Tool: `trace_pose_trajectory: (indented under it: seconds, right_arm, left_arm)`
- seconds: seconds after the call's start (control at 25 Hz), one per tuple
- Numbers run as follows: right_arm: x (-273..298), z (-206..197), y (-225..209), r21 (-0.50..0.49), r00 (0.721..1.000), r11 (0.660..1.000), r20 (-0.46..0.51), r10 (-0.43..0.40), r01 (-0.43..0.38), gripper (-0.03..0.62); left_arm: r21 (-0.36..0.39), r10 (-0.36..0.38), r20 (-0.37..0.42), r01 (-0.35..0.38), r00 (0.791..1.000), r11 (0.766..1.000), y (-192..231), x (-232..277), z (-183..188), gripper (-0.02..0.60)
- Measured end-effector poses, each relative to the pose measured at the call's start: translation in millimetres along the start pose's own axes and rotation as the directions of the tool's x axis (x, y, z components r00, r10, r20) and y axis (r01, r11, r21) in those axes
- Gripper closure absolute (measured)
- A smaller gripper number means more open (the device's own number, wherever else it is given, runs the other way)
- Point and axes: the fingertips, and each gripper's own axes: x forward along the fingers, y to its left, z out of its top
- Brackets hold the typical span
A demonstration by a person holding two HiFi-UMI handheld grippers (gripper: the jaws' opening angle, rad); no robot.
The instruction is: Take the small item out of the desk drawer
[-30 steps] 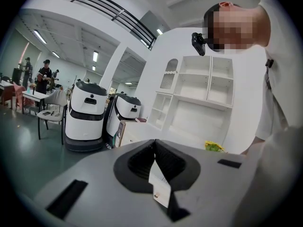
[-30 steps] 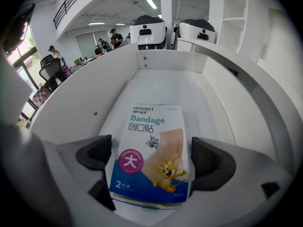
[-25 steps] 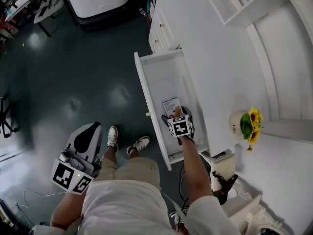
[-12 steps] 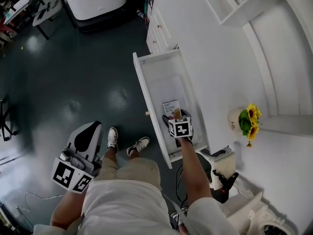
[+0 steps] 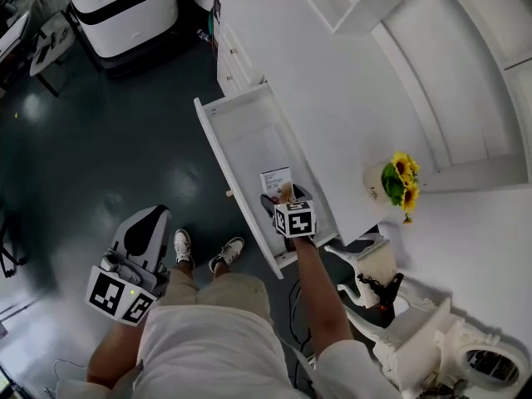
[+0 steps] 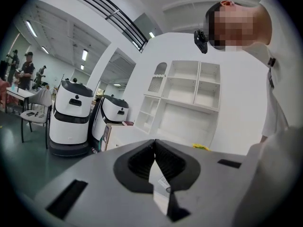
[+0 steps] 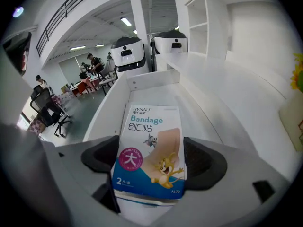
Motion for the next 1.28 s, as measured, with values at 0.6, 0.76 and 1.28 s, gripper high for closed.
trace_pose_trajectory:
  seconds: [0.6, 0.76, 1.28]
  right_arm:
    - [-119, 22, 5, 0.236, 0.965, 0.970, 0.233, -0.121, 0.065, 0.151]
    - [-145, 26, 2, 0.292, 0.947, 0.954, 0.280, -0.159, 0.074, 0.151]
    - [-225, 74, -7, 0.388, 0.842, 0.918, 0.467, -0.270, 0.080, 0.151]
  left_arm:
    - [0.035, -0.229, 0.001, 0.229, 0.973, 0.973, -36, 35, 17, 0.565]
    - [0.051, -0.273, 0.006, 0.272, 0.962, 0.961, -41, 41, 24, 0.566]
    - [0.094, -0.346, 0.053, 0.340, 0.937, 0.936, -43, 59, 57, 0.566]
